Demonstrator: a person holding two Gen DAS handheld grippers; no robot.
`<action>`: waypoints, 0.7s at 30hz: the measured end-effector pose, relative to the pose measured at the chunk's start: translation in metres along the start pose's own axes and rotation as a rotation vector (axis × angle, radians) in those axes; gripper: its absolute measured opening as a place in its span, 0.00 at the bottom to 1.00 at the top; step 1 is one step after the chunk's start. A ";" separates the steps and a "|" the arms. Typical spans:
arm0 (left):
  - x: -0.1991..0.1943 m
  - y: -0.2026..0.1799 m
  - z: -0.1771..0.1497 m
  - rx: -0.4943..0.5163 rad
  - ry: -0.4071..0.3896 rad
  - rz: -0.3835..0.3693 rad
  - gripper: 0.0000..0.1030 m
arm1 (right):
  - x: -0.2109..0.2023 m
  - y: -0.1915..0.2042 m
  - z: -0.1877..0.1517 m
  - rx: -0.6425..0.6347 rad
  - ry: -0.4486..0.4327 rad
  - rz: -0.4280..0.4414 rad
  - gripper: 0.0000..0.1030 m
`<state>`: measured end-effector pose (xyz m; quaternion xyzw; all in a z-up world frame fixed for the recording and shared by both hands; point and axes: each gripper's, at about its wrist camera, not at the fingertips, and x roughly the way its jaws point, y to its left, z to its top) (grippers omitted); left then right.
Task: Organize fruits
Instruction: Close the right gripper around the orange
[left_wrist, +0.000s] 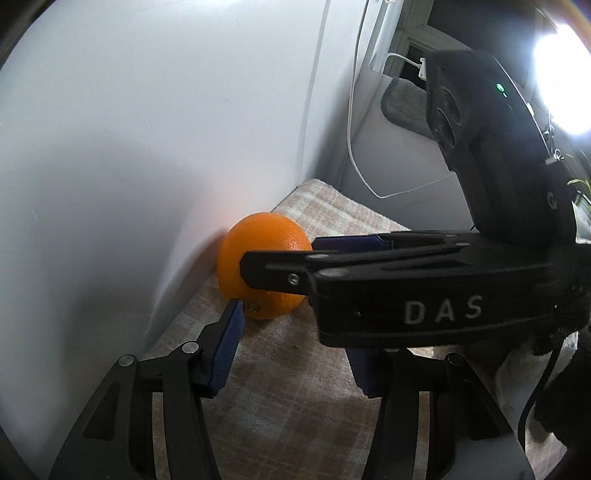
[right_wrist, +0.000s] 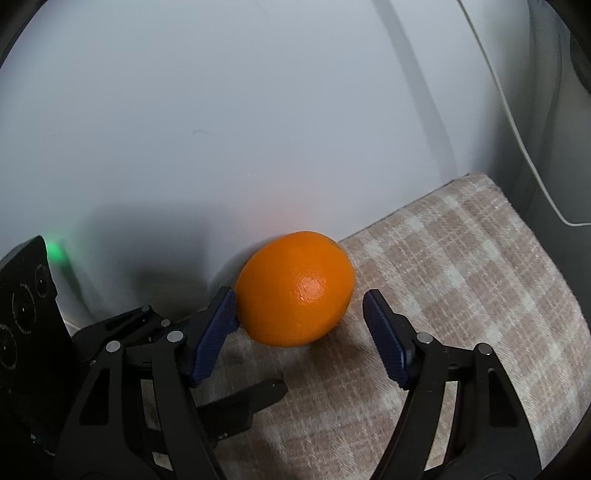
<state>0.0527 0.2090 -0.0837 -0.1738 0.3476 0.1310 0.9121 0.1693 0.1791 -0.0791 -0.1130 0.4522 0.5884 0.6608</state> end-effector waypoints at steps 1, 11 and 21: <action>0.000 0.000 0.000 0.001 0.000 0.004 0.50 | 0.003 0.001 0.003 -0.002 0.001 0.002 0.72; 0.004 0.007 -0.002 -0.013 0.019 0.039 0.50 | 0.023 0.003 0.017 0.011 0.007 0.033 0.72; 0.008 0.003 -0.001 0.011 0.032 0.052 0.50 | 0.023 -0.019 0.013 0.039 0.007 0.058 0.72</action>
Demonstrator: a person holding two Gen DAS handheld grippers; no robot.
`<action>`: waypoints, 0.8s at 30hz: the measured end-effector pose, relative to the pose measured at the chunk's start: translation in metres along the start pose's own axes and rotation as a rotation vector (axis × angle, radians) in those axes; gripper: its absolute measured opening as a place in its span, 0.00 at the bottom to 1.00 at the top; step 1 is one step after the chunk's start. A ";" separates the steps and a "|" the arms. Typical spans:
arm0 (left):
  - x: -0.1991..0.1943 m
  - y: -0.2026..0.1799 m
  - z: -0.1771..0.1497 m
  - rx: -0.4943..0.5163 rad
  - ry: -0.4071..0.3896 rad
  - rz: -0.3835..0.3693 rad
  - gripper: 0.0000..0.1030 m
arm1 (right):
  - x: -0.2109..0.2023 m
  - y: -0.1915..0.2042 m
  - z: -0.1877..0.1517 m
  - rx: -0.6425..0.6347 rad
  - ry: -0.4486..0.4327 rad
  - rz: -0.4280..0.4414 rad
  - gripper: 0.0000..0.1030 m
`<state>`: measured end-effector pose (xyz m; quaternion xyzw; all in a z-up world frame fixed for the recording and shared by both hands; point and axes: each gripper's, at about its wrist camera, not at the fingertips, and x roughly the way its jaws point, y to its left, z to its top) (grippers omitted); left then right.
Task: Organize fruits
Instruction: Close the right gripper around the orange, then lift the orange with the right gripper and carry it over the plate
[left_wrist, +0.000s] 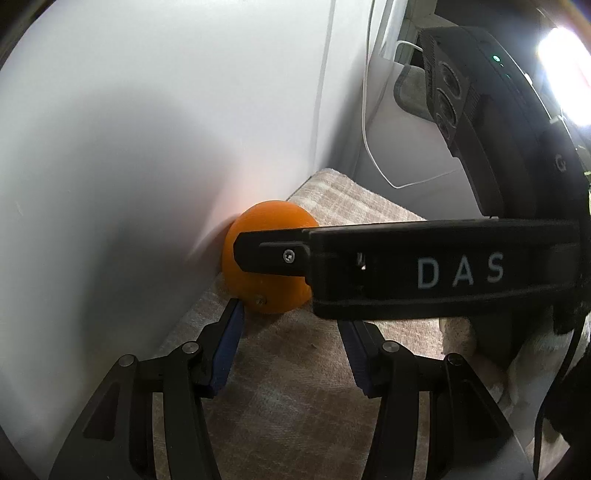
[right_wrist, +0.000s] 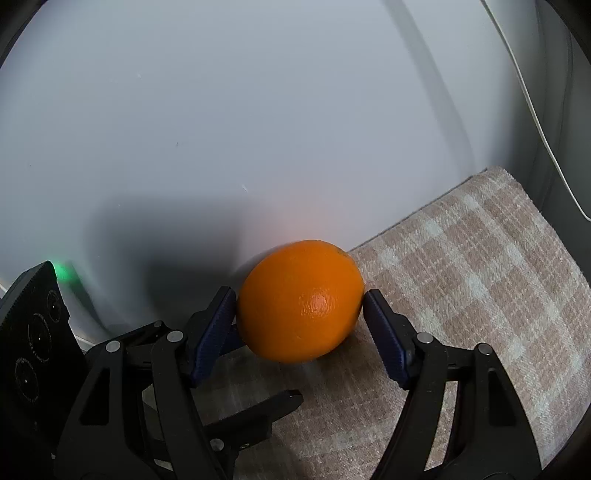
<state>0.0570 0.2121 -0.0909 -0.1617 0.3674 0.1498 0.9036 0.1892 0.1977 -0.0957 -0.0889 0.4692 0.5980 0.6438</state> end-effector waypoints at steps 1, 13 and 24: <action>0.000 0.000 0.000 -0.001 0.000 -0.001 0.50 | 0.000 -0.001 0.000 0.001 0.002 0.003 0.72; 0.002 0.003 0.000 -0.015 0.003 -0.003 0.50 | 0.016 -0.011 0.003 0.025 0.021 0.016 0.76; -0.005 -0.005 -0.002 0.015 -0.009 -0.037 0.41 | 0.003 -0.001 -0.008 0.042 -0.023 -0.053 0.75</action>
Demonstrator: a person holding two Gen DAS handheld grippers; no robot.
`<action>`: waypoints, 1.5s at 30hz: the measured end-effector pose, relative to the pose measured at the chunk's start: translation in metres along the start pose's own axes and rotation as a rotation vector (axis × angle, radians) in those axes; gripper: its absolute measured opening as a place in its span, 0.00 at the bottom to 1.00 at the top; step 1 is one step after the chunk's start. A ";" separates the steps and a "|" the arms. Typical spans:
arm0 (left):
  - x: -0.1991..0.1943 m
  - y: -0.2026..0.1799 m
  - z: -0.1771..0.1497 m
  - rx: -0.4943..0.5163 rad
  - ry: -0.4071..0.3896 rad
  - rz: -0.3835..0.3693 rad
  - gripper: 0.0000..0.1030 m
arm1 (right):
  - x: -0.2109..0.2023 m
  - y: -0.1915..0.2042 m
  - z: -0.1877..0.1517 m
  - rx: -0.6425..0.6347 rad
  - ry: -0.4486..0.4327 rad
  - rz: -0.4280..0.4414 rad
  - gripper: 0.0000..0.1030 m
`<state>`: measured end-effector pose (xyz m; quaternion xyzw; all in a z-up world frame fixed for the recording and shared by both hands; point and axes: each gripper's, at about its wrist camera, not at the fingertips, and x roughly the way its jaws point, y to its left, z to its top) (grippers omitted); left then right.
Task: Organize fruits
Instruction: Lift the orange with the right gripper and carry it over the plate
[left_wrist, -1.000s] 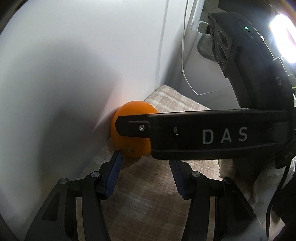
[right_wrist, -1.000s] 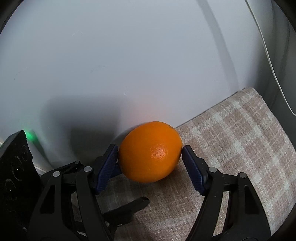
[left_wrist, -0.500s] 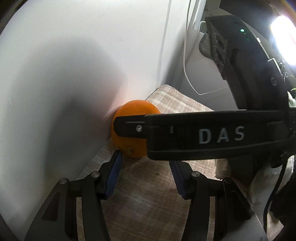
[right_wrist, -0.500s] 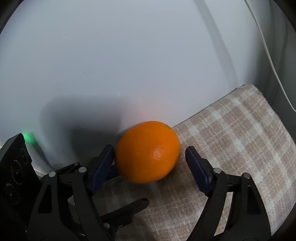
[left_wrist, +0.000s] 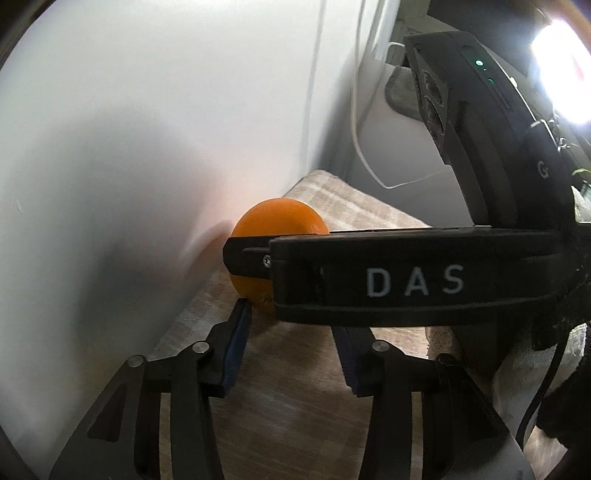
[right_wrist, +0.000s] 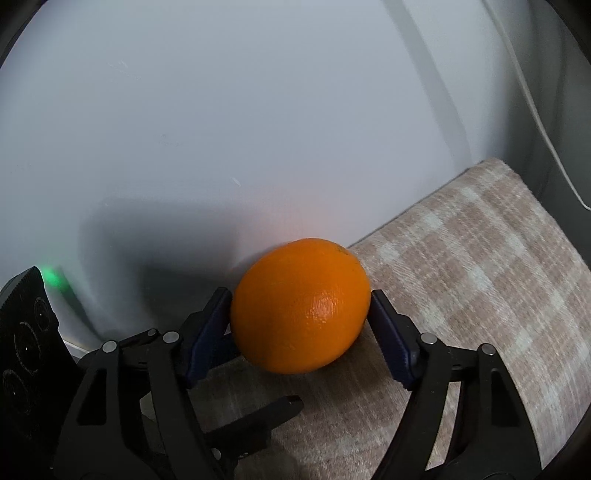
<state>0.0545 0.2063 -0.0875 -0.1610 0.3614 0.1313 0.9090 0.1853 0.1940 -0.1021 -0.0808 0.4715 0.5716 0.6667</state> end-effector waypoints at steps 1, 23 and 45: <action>-0.002 -0.003 0.000 0.007 -0.004 -0.006 0.41 | -0.002 0.000 -0.001 0.005 -0.006 -0.010 0.75; -0.039 -0.046 -0.016 0.102 -0.056 -0.121 0.39 | -0.085 0.026 -0.054 -0.026 -0.165 -0.194 0.74; -0.068 -0.118 -0.033 0.219 -0.055 -0.232 0.39 | -0.186 0.032 -0.117 0.014 -0.264 -0.325 0.74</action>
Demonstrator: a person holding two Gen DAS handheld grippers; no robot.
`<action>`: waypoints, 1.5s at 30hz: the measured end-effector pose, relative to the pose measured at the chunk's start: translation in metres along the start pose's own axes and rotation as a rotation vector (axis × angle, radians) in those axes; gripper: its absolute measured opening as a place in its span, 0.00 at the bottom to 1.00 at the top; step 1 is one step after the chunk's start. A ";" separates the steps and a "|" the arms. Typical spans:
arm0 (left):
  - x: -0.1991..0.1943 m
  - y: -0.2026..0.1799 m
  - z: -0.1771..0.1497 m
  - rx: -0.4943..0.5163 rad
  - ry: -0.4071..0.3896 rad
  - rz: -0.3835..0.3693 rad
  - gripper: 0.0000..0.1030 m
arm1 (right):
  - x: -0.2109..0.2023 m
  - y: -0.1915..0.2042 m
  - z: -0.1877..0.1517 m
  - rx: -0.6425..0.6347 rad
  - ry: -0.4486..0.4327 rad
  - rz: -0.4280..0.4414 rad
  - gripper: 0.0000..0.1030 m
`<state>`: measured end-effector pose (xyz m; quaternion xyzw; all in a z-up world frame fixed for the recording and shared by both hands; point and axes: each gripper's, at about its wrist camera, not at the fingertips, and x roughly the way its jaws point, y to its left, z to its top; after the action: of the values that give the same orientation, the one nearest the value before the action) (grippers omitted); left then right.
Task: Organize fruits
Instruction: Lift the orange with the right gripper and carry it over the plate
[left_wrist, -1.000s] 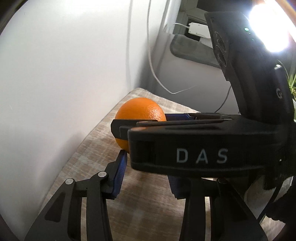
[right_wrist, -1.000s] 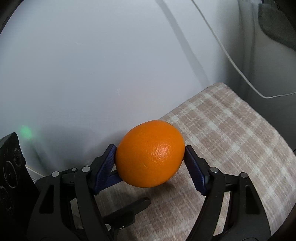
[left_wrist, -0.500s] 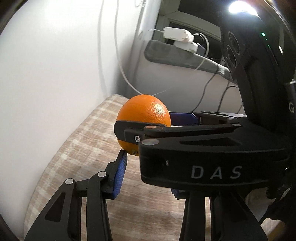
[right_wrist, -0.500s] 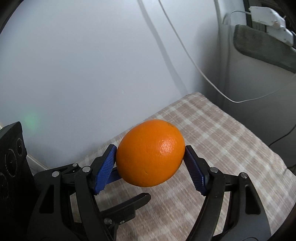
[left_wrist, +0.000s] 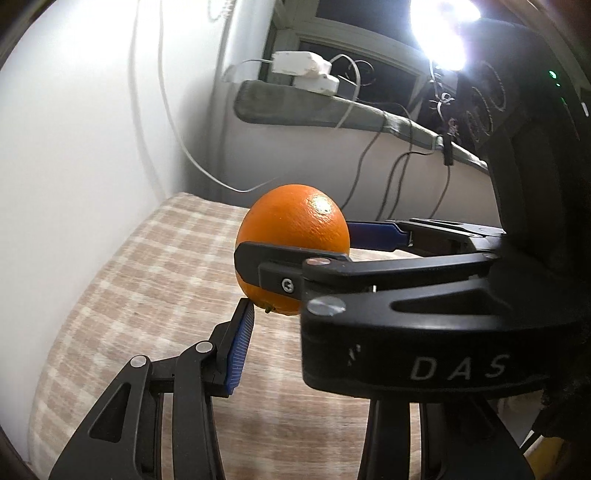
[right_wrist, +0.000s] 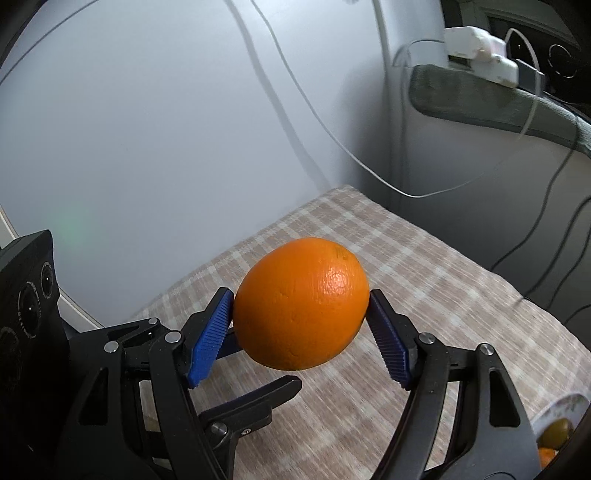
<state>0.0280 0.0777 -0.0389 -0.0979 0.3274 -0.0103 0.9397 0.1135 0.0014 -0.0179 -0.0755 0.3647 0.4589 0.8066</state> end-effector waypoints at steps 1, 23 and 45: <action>0.001 -0.004 0.000 0.006 0.002 -0.006 0.39 | -0.008 -0.001 -0.002 0.005 -0.003 -0.004 0.74; 0.028 -0.104 -0.002 0.132 0.073 -0.200 0.39 | -0.085 -0.086 -0.050 0.176 -0.037 -0.131 0.73; 0.062 -0.165 -0.004 0.206 0.157 -0.280 0.39 | -0.119 -0.147 -0.082 0.312 0.001 -0.182 0.73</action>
<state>0.0819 -0.0902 -0.0483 -0.0446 0.3802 -0.1821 0.9057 0.1505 -0.2012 -0.0300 0.0175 0.4234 0.3220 0.8466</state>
